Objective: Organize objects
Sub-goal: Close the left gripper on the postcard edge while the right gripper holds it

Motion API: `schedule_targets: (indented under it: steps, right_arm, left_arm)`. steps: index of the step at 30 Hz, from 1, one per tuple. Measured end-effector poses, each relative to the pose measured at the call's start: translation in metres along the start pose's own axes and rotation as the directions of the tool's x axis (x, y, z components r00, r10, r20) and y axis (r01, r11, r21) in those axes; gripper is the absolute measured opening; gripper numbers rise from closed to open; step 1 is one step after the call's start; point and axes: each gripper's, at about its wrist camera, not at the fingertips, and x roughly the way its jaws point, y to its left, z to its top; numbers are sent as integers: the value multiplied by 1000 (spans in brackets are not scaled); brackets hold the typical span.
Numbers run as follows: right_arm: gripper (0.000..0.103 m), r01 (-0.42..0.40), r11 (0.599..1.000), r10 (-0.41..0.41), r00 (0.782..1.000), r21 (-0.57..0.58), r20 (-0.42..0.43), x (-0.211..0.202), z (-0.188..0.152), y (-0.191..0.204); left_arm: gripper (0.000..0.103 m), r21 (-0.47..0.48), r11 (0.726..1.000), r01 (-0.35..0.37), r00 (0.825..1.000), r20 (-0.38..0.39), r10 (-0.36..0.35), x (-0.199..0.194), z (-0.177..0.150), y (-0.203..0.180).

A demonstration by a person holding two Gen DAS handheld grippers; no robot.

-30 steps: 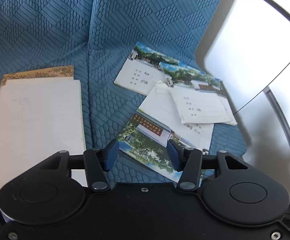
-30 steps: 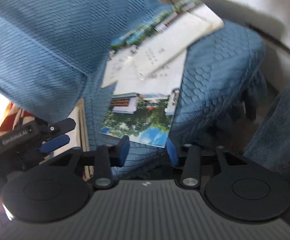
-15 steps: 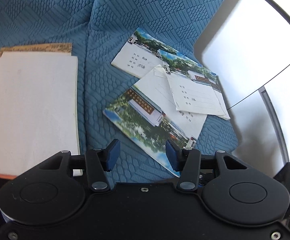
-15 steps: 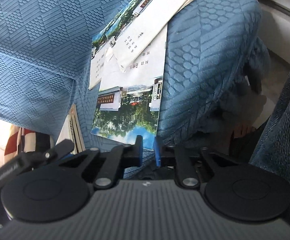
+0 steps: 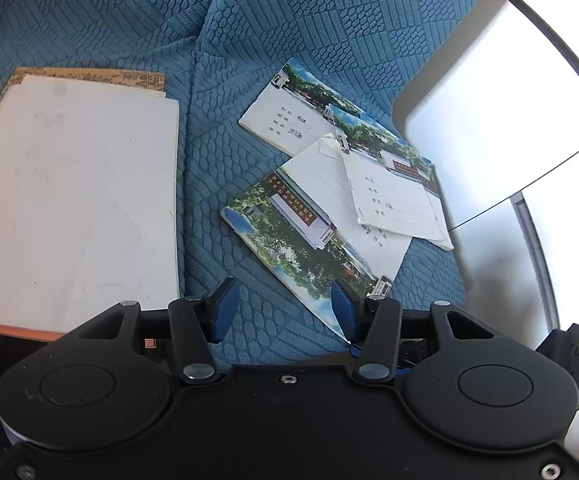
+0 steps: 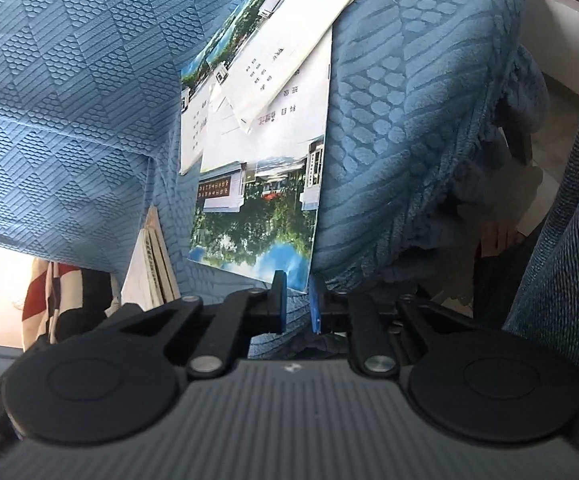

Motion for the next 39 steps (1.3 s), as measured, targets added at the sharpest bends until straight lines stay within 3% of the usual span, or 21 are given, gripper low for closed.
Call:
schedule_targets:
  steps: [4, 5, 14, 18, 22, 26, 31, 35, 39]
  right_arm:
    - [14, 10, 1000, -10, 1000, -7, 11, 1, 0, 1]
    - [6, 3, 1000, -3, 1000, -8, 18, 0, 0, 2]
    - [6, -11, 998, 14, 999, -68, 43, -11, -4, 12]
    - [6, -11, 996, 16, 998, -92, 59, -20, -10, 19]
    - [6, -24, 997, 30, 997, -80, 67, -31, -14, 23]
    - [6, -39, 997, 44, 997, -72, 68, -41, -18, 26]
    - [6, -57, 995, 62, 996, -76, 65, -56, -21, 32]
    - [6, -67, 995, 73, 995, -76, 74, -66, -22, 34]
    - [6, -76, 995, 81, 994, -69, 71, -74, -22, 34]
  left_arm:
    - [49, -60, 997, 54, 998, -26, -56, 5, -1, 7]
    - [49, -76, 995, 71, 997, -38, -74, 7, -2, 9]
    - [57, -184, 967, 179, 980, -58, -192, 13, -7, 19]
    - [60, -216, 959, 184, 976, -76, -205, 20, -11, 18]
    - [65, -272, 932, 238, 958, -89, -271, 29, -14, 19]
    - [66, -363, 885, 290, 934, -94, -345, 40, -19, 26]
    - [66, -503, 792, 345, 894, -82, -441, 53, -28, 43]
    - [65, -586, 728, 357, 876, -59, -478, 62, -33, 54]
    - [60, -620, 702, 351, 872, -56, -486, 71, -36, 58]
